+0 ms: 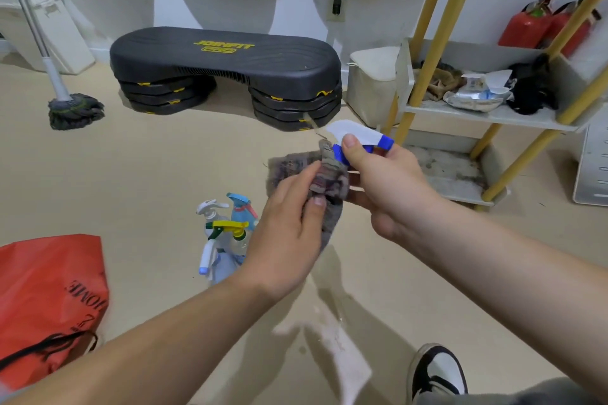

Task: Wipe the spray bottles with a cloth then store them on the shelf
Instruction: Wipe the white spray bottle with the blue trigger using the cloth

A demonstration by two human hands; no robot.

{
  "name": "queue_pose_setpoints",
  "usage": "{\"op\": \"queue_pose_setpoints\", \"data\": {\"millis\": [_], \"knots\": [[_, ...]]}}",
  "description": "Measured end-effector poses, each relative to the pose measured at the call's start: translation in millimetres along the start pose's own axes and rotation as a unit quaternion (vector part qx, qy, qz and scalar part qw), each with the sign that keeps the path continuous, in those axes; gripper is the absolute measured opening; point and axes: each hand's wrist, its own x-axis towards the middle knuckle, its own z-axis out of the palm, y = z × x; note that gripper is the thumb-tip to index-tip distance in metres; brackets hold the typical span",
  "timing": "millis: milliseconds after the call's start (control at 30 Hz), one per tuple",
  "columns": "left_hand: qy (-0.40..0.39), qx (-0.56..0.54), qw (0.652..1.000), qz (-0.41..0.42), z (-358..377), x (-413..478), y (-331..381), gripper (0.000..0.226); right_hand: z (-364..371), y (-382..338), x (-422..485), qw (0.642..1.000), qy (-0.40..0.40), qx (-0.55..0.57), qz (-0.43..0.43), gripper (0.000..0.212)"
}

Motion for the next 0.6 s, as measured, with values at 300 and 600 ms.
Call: {"op": "queue_pose_setpoints", "data": {"millis": [300,600], "knots": [[-0.021,-0.405,0.827,-0.389,-7,9,9,0.023,-5,-5,4,0.999,0.035,0.020,-0.015,0.008],[0.038,-0.041,0.984,-0.166,-6,4,5,0.030,3,4,-1,1.000,0.004,-0.015,-0.017,0.020]]}}
